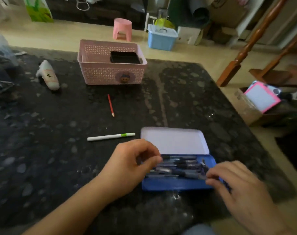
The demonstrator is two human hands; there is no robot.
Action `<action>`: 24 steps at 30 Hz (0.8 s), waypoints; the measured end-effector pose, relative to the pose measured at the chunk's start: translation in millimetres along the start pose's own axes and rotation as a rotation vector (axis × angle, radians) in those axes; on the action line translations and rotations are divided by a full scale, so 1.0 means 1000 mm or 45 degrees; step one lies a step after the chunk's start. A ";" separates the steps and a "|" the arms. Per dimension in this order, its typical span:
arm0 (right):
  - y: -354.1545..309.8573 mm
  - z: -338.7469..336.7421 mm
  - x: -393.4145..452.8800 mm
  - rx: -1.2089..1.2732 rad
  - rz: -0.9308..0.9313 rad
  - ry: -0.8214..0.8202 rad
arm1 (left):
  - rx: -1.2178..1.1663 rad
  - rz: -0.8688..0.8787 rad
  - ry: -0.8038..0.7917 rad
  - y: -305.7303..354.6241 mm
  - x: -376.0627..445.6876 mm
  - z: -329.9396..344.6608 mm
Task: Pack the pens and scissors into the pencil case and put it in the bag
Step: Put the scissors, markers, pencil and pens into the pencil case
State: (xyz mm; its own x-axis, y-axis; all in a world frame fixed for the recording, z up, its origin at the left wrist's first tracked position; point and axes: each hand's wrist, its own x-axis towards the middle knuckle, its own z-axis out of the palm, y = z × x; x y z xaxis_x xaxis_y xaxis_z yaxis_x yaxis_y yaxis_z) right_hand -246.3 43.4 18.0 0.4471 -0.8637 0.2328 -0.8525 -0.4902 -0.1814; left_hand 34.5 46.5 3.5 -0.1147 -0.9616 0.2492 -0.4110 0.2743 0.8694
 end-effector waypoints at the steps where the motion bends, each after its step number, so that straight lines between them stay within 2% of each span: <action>1: 0.006 0.003 -0.004 -0.005 -0.014 -0.008 | 0.184 0.048 -0.063 -0.004 -0.002 0.004; 3: 0.012 0.012 -0.010 0.079 0.003 -0.014 | 0.380 0.067 -0.173 -0.010 -0.004 0.008; 5: 0.014 0.021 -0.011 0.178 0.003 -0.003 | 0.445 0.079 -0.206 -0.015 -0.006 0.010; 11: 0.011 0.036 -0.009 0.282 0.013 0.031 | 0.447 0.081 -0.098 -0.022 -0.006 0.012; 19: 0.004 0.034 -0.002 0.327 0.017 -0.028 | 0.537 0.133 -0.125 -0.023 -0.003 0.004; 22: 0.001 0.031 -0.002 0.323 0.024 -0.040 | 0.777 0.112 0.074 -0.042 0.009 -0.020; 24: 0.000 0.031 -0.002 0.305 0.030 -0.041 | 0.985 -0.091 0.225 -0.058 0.013 -0.041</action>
State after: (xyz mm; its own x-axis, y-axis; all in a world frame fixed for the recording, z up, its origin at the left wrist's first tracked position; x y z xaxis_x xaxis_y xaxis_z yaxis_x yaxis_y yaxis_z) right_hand -239.0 41.8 -12.7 0.4392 -0.8768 0.1958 -0.7762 -0.4801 -0.4088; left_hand 94.0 18.0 -26.5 0.0543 -0.9445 0.3241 -0.9307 0.0697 0.3590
